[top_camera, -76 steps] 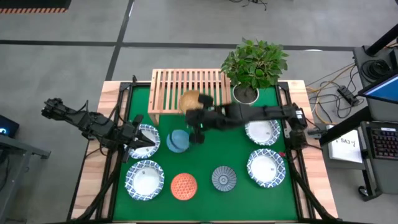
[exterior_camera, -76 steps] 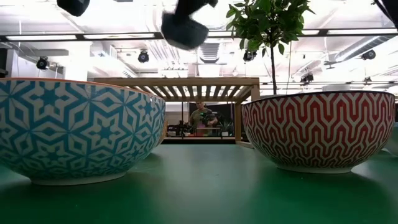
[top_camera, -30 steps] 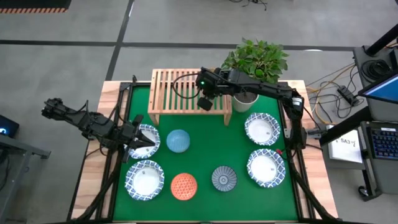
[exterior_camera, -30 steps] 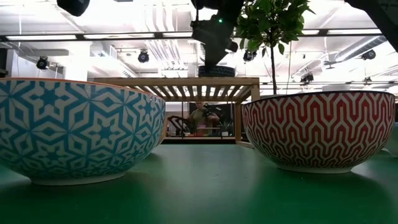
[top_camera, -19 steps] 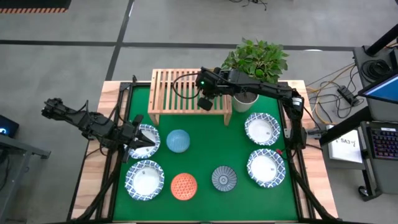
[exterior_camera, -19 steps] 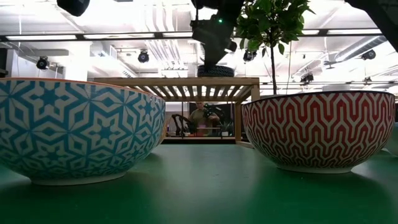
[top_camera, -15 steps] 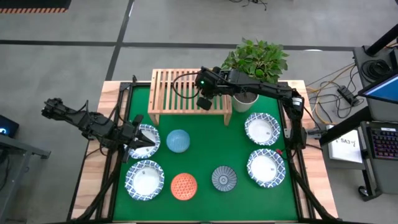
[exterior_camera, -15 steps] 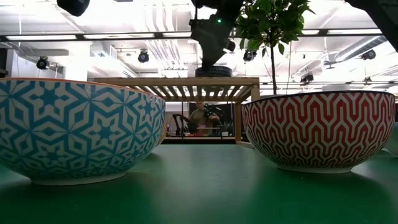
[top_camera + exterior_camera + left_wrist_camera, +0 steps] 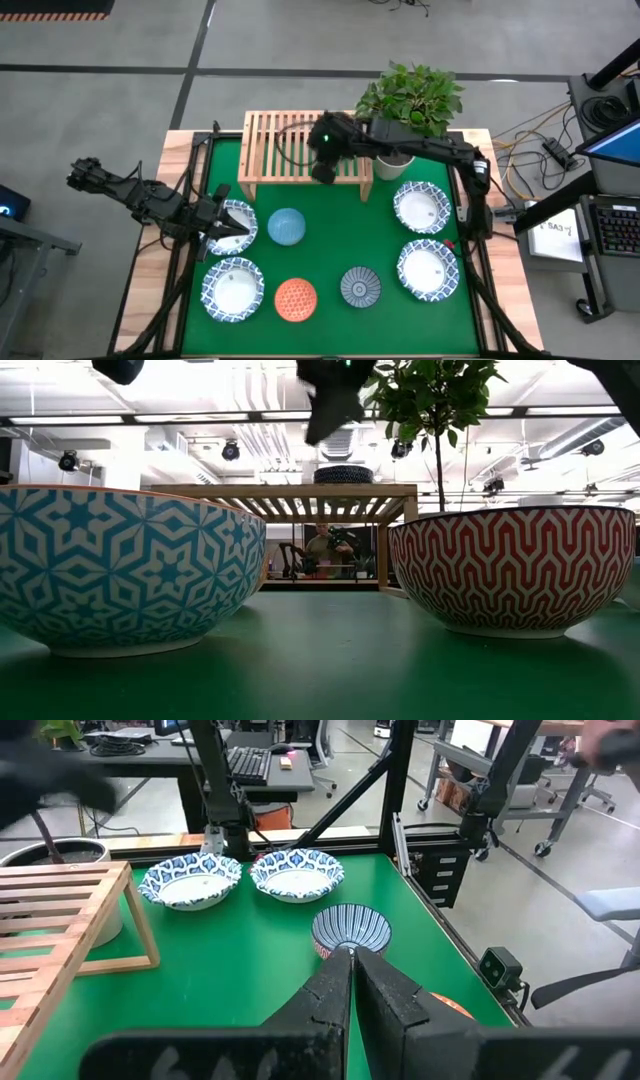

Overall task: Place and stack bowls onto a shelf
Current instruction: Put the big white bowl on the shelf

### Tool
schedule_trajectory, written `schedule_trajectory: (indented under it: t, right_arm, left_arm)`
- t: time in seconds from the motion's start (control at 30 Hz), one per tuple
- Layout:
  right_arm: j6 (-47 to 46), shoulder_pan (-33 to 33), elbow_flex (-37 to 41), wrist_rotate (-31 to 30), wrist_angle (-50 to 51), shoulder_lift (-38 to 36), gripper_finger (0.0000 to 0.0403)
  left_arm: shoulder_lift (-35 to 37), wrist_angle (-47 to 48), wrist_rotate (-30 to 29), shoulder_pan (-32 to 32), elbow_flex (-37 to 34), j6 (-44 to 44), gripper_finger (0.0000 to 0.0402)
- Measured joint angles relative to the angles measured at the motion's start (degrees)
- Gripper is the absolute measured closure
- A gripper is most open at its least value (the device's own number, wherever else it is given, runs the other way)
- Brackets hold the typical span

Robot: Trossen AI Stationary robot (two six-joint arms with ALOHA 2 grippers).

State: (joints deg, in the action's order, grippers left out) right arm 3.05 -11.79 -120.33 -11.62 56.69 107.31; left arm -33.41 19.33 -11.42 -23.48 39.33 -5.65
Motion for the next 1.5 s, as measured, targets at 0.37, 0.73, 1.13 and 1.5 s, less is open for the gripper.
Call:
schedule_trajectory:
  t: [0.37,0.73,1.13,1.5]
  right_arm:
    - [4.8,17.4,5.4,3.7,-2.0,-0.7,0.0339]
    - [3.5,21.5,31.0,6.1,-24.8,-11.7,0.0346]
    - [-6.0,23.8,65.2,5.8,-55.5,-28.9,0.0346]
    - [-7.5,26.8,83.1,5.6,-78.9,-33.6,0.0346]
  left_arm:
    - [-2.0,-2.7,0.0,0.0,0.0,-2.4,0.0402]
    - [-4.7,-6.1,0.0,-0.1,0.0,-3.0,0.0402]
    - [-11.0,-6.3,0.0,-0.1,0.3,-11.1,0.0402]
    - [-19.0,-4.6,0.0,-0.1,6.0,-17.6,0.0402]
